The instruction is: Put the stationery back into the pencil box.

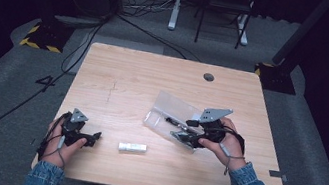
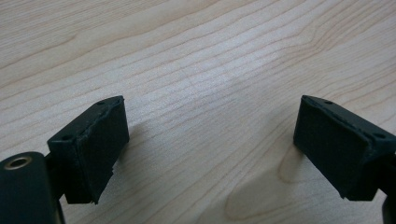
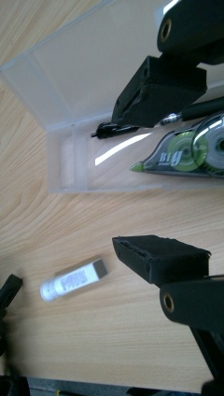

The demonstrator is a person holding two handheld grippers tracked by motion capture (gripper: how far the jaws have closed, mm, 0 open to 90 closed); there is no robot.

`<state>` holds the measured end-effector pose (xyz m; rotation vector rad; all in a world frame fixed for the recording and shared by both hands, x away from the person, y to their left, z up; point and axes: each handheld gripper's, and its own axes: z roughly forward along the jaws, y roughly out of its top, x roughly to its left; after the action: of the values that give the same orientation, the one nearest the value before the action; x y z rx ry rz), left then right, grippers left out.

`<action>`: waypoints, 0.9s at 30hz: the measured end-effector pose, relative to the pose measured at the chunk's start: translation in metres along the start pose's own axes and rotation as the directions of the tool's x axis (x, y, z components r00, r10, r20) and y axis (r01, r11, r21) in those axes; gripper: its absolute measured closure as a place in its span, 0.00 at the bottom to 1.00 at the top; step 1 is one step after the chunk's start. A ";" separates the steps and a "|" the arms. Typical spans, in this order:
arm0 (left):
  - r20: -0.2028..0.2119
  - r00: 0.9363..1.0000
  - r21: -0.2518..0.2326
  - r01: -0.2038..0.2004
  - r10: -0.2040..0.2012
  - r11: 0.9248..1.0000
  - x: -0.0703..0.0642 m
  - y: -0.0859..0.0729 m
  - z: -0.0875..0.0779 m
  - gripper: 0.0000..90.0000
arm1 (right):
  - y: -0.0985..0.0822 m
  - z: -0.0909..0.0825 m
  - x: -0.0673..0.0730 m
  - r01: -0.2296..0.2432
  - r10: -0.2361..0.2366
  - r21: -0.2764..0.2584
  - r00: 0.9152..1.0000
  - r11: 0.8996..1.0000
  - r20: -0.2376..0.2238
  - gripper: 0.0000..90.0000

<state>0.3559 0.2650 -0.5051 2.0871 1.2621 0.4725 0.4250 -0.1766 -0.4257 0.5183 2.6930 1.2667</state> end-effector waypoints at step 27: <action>0.002 1.000 0.009 -0.003 0.003 1.000 0.001 0.007 0.007 0.08 | 0.036 0.046 0.046 0.095 -0.095 -0.006 0.991 0.995 -0.090 0.39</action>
<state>0.3650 0.2608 -0.5054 2.0961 1.2624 0.4666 0.4026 -0.1052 -0.4264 0.3362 2.7520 1.2971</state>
